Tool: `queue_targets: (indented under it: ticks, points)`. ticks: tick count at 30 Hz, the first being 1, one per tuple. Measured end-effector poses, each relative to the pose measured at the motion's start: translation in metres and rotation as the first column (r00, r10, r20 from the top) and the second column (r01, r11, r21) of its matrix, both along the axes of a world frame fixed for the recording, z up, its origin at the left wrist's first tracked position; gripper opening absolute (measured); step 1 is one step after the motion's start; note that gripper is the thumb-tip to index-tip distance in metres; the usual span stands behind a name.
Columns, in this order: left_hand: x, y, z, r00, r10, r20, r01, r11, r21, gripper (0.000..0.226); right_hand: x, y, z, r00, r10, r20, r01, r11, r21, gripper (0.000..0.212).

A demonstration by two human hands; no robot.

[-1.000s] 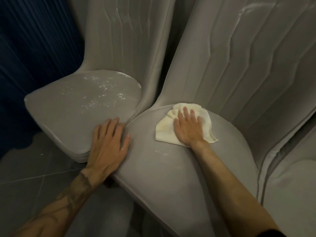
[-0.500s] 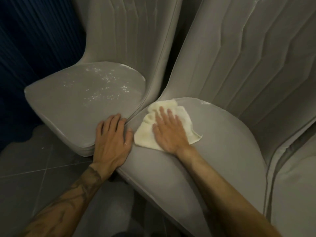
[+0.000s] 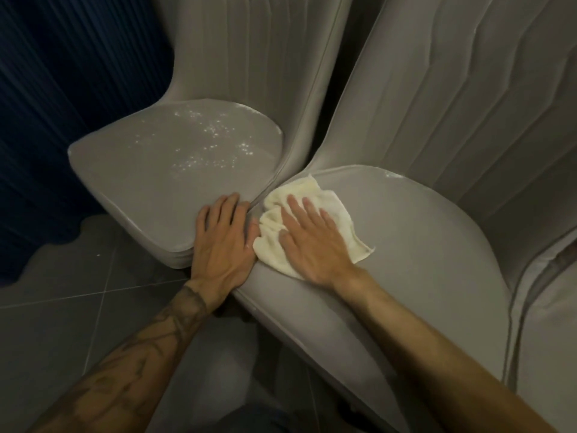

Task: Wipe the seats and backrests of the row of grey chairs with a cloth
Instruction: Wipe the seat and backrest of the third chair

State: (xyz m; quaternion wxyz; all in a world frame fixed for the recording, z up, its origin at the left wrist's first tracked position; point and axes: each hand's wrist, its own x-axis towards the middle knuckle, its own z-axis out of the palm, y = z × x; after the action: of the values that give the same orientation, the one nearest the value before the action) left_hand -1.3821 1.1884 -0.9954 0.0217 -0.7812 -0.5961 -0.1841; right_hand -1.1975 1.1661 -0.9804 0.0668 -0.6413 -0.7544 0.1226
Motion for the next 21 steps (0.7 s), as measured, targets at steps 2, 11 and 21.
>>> queue_targets:
  ticks: [2,11,21]
  points:
    - [0.000,0.000,0.000,1.000,0.002,0.000,-0.002,1.000,0.015,0.052,0.025,0.007,0.003,0.999,-0.030,0.018,0.030,1.000,-0.007,0.057]
    - [-0.002,0.002,-0.001,1.000,-0.002,0.005,0.002,1.000,0.007,0.050,0.013,-0.031,0.009,1.000,0.006,0.014,-0.006,1.000,-0.021,0.057]
    - [-0.001,0.000,0.001,1.000,-0.001,0.027,0.001,1.000,-0.013,0.053,0.038,-0.079,0.006,0.987,-0.138,0.077,0.138,0.990,0.000,0.058]
